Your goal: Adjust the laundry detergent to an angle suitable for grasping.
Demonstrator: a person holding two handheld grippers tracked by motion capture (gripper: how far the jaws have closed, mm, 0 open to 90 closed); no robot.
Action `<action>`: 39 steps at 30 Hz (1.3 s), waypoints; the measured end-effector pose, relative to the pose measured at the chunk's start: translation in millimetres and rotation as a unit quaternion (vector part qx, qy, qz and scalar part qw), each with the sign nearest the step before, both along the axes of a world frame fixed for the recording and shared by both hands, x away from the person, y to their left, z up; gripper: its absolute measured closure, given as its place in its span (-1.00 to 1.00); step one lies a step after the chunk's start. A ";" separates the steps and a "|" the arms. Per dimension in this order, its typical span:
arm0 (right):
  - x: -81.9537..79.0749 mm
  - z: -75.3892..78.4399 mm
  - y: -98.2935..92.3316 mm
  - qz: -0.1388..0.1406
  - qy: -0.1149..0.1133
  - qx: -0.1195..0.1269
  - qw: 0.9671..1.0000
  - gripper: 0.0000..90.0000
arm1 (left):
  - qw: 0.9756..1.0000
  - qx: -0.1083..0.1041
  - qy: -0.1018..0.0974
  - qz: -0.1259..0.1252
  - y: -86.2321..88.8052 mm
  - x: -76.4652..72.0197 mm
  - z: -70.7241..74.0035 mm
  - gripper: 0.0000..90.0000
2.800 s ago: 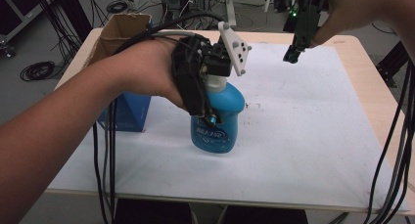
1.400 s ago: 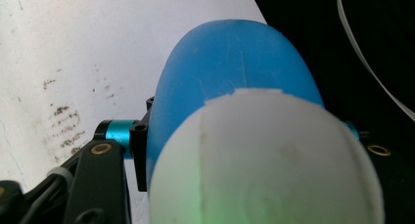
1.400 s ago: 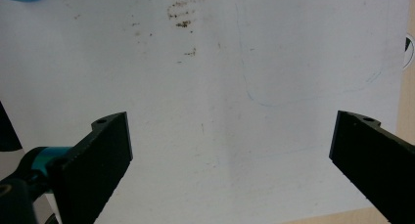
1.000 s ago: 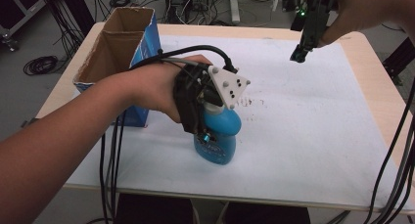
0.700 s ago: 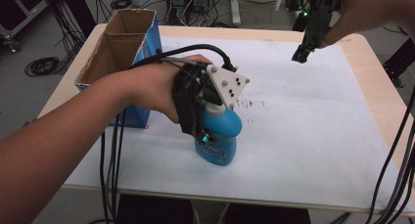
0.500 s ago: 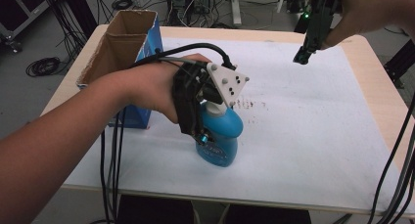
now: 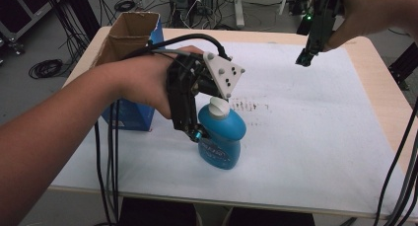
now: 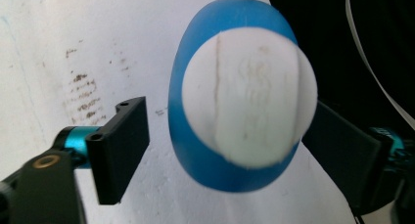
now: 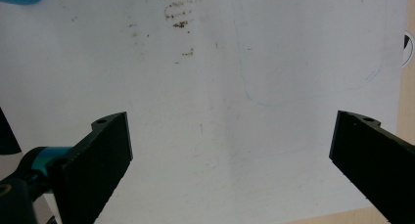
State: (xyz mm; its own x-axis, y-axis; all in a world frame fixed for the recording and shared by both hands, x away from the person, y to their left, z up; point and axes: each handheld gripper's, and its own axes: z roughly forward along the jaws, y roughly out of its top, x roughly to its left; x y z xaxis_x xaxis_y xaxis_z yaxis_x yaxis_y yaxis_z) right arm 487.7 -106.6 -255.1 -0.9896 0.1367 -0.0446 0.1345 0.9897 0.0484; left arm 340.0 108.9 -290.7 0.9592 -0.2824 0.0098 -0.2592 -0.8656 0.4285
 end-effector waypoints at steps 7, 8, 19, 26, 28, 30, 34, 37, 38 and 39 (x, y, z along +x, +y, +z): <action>-0.9 0.7 -0.4 0.000 0.000 0.002 1.000 -0.97 | 1.000 0.023 0.004 0.020 4.7 2.0 8.3 -0.67; -0.8 0.4 -0.7 0.002 0.001 0.002 1.000 -0.97 | 0.999 0.028 0.006 0.026 5.7 2.3 8.8 -0.69; -2.4 0.5 -2.5 0.000 -0.001 0.001 1.000 -0.97 | 0.996 0.071 0.002 0.055 14.7 10.4 18.7 -0.81; -3.5 -0.5 -3.1 -0.001 0.000 0.002 1.000 -0.97 | 0.993 0.099 -0.003 0.069 19.9 13.8 25.6 -0.87; -3.5 -0.7 -3.2 0.002 0.001 0.004 1.000 -0.97 | 0.991 0.108 -0.004 0.078 21.8 15.6 27.7 -0.90; -3.8 -0.4 -3.2 0.001 0.001 0.003 1.000 -0.97 | 0.989 0.116 -0.009 0.087 24.3 17.7 30.4 -0.96; -4.1 0.0 -3.4 0.004 0.001 0.004 1.000 -0.97 | 0.988 0.121 -0.005 0.100 29.3 20.9 35.0 -0.96; -5.1 0.4 -3.6 0.001 0.001 0.004 1.000 -0.97 | 0.985 0.134 -0.007 0.108 32.9 23.3 39.1 -0.96; -5.0 0.3 -3.9 0.003 0.000 0.005 1.000 -0.97 | 0.984 0.140 -0.004 0.110 33.9 24.2 41.0 -0.96; -5.4 0.5 -4.1 0.002 0.001 0.005 1.000 -0.97 | 0.983 0.144 -0.004 0.112 34.4 24.6 42.1 -0.96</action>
